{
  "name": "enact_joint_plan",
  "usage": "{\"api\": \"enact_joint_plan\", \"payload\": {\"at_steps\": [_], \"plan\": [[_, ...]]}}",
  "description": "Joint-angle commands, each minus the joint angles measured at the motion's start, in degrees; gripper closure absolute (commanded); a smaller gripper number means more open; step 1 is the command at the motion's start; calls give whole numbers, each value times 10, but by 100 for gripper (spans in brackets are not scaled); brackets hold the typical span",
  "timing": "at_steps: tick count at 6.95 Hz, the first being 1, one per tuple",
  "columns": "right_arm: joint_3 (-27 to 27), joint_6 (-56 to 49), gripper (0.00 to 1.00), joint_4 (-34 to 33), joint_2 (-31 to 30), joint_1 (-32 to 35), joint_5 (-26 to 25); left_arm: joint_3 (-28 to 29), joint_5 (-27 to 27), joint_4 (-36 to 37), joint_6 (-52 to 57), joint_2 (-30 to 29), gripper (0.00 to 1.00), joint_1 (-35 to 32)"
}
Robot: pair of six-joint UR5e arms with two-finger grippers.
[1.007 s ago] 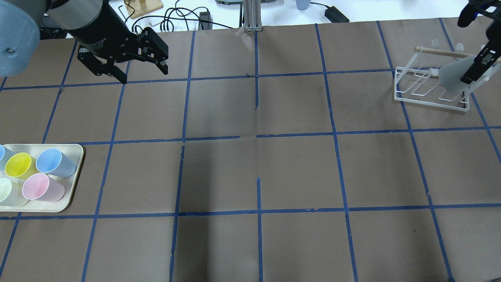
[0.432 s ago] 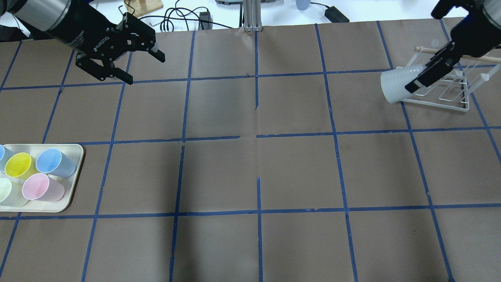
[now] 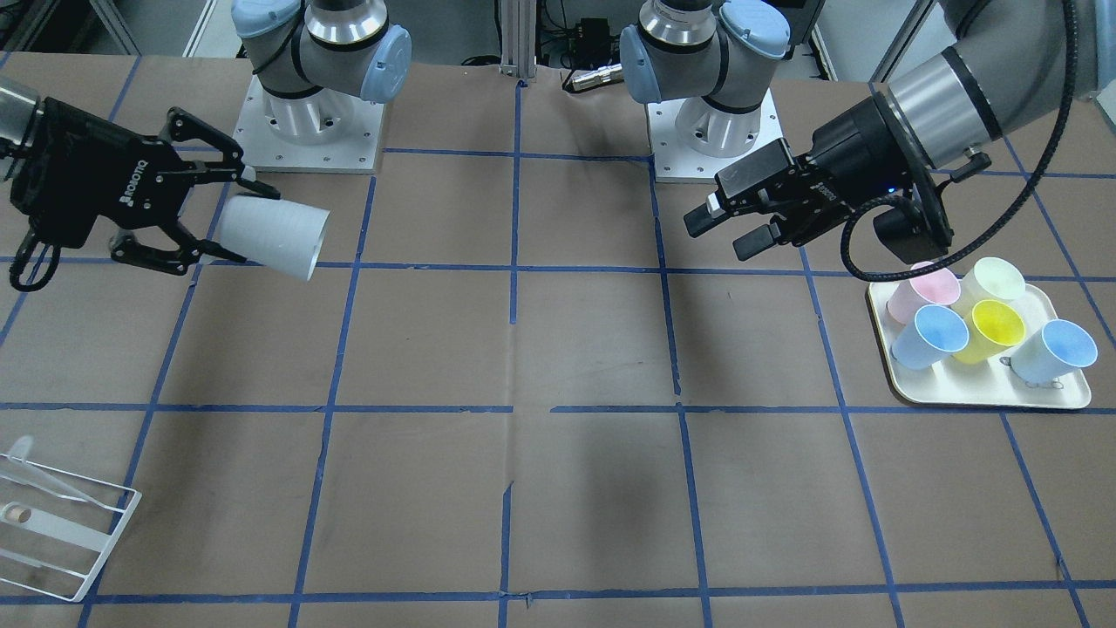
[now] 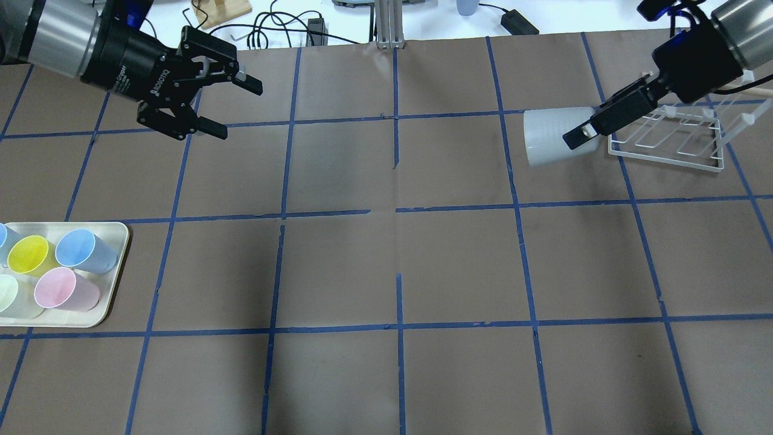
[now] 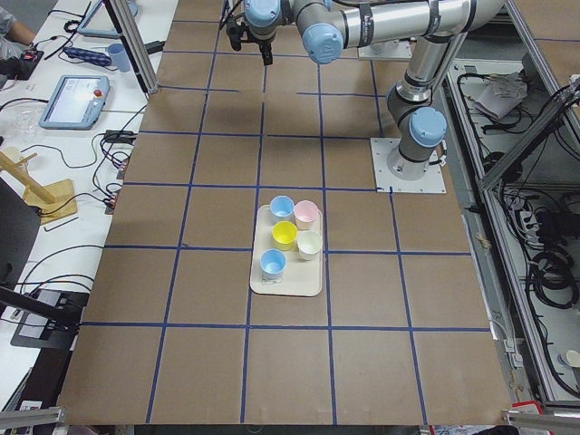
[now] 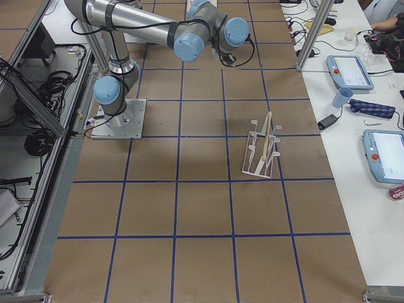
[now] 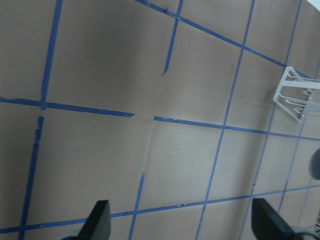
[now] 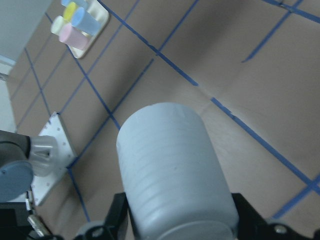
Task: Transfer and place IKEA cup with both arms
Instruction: 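Lift the cup off the rack with the right gripper and pull it out, then carry the cup toward the table center while the left arm reaches toward it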
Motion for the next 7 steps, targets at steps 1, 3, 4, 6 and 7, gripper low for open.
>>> {"api": "enact_joint_plan", "payload": {"at_steps": [1, 3, 4, 6, 7], "plan": [[1, -39, 92, 119, -3, 22, 111, -47, -107, 0, 21, 7, 0, 7], [9, -99, 96, 161, 5, 44, 169, -82, -232, 9, 21, 1, 0, 2], [23, -142, 95, 224, 4, 45, 214, -96, -279, 26, 21, -6, 0, -4], [26, -144, 95, 235, 4, 51, 231, -159, -341, 151, 9, -3, 0, -44], [25, -139, 95, 236, 5, 66, 238, -185, -348, 190, -8, 1, 0, -60]]}}
